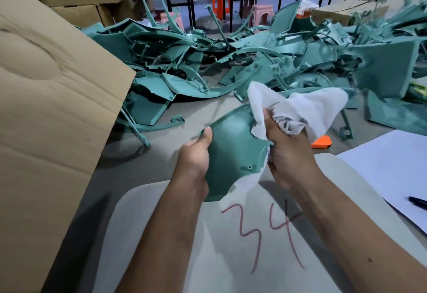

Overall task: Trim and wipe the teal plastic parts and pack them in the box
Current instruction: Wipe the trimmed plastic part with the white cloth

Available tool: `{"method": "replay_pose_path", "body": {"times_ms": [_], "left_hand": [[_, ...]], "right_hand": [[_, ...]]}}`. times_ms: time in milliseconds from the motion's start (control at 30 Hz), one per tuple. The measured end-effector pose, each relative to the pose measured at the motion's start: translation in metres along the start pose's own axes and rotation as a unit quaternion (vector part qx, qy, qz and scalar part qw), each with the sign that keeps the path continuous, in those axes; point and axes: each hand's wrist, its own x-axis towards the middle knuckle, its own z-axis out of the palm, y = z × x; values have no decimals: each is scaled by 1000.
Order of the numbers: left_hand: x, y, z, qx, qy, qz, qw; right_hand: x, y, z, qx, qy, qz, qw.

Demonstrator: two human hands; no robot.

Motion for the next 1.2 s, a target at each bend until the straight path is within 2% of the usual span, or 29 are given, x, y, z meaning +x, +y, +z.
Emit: {"method": "replay_pose_path", "body": {"times_ms": [100,200,300,400,500,567,600,667,733,800,833,900,967,1000,1167,1200], "left_hand": [[0,1,-3,-10,-6,-6,1000],[-1,2,-6,-16,-17,3,1000],[1,4,-10,-23,-2,40,999],[-1,7,-8,-60,21,74,995],[-4,5,-4,-119,-5,50,992],[-6,7,-5,-169,-14,22,985],[-6,10,-9,-192,-16,17,981],[-2,17,-17,-219,-16,33,975],[2,17,-19,-217,-4,35,976],[4,11,-13,-188,23,38,981],[4,9,-9,-170,38,45,984],[4,3,-1,-147,59,60,986],[6,-1,3,-135,72,62,986],[7,-2,4,-131,80,70,986],[10,-5,3,-87,126,160,975],[9,-6,4,-82,125,166,975]], "right_hand": [[2,3,-2,-12,-34,27,999],[1,-1,-7,26,-97,70,992],[2,-5,-11,50,-164,105,980],[3,-5,-13,60,-185,130,972],[5,-5,-17,75,-194,109,972],[7,-6,-23,37,-218,62,973],[7,-7,-23,-10,-206,29,978],[13,-4,-26,-107,-105,-31,988],[16,3,-23,-114,7,-41,993],[13,5,-15,-111,25,-61,992],[9,6,-11,-95,9,-63,993],[1,3,-6,65,-72,11,995],[-5,-3,-3,239,-187,105,947],[-6,-5,-5,274,-216,121,929],[-7,-11,-1,336,-211,181,900],[-5,-7,-2,307,-208,178,912]]}}
